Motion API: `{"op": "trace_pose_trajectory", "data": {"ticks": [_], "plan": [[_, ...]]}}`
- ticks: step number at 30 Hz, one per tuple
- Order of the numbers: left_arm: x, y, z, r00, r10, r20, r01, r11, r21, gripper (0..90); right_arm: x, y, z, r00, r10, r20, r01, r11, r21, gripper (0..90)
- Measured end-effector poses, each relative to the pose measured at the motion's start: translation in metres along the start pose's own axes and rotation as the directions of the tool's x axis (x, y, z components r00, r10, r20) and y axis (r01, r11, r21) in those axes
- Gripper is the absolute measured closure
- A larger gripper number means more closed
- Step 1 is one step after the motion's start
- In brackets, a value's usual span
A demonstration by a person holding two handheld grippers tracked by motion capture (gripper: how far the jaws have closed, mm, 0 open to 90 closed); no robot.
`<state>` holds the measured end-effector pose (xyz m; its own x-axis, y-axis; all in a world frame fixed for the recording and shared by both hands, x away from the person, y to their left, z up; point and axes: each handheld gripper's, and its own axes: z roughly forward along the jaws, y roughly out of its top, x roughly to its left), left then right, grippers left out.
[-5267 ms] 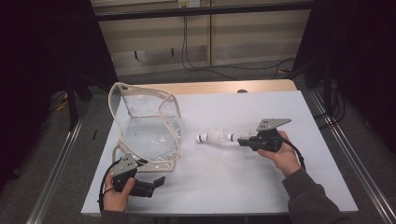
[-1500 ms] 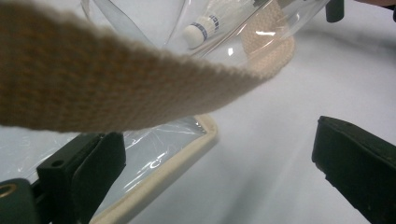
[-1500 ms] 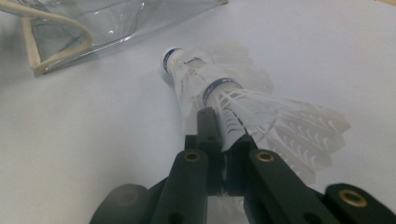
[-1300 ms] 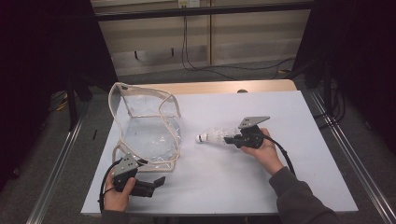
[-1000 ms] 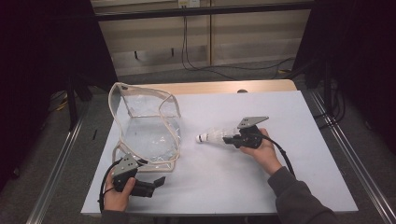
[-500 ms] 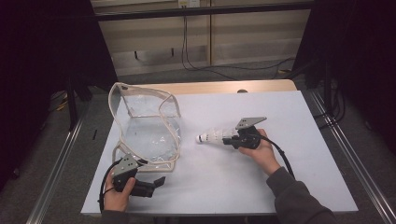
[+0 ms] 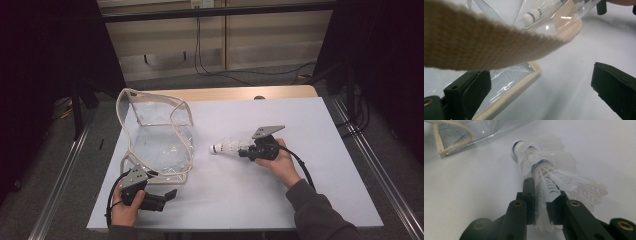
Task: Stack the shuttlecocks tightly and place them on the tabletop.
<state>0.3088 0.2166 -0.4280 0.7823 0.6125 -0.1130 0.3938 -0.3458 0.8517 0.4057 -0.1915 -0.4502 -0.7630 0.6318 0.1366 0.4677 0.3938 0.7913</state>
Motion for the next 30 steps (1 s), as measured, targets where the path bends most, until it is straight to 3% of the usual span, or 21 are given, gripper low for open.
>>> {"op": "trace_pose_trajectory", "data": {"ticks": [9,19,30], "plan": [[0.0,0.0,0.0,1.0,0.0,0.0,0.0,1.0,0.0,2.8,0.001,-0.001,-0.006,0.9999,0.002,-0.012,-0.001,1.0,0.014,71.5],[0.0,0.001,0.001,1.0,-0.001,-0.003,0.001,1.0,-0.001,2.6,0.0,-0.006,-0.016,0.9998,0.007,0.018,-0.007,1.0,0.014,66.8],[0.0,0.001,0.0,1.0,0.001,-0.006,-0.001,1.0,0.005,2.6,0.0,-0.009,-0.019,0.9997,0.008,0.023,-0.008,1.0,0.021,73.6]]}}
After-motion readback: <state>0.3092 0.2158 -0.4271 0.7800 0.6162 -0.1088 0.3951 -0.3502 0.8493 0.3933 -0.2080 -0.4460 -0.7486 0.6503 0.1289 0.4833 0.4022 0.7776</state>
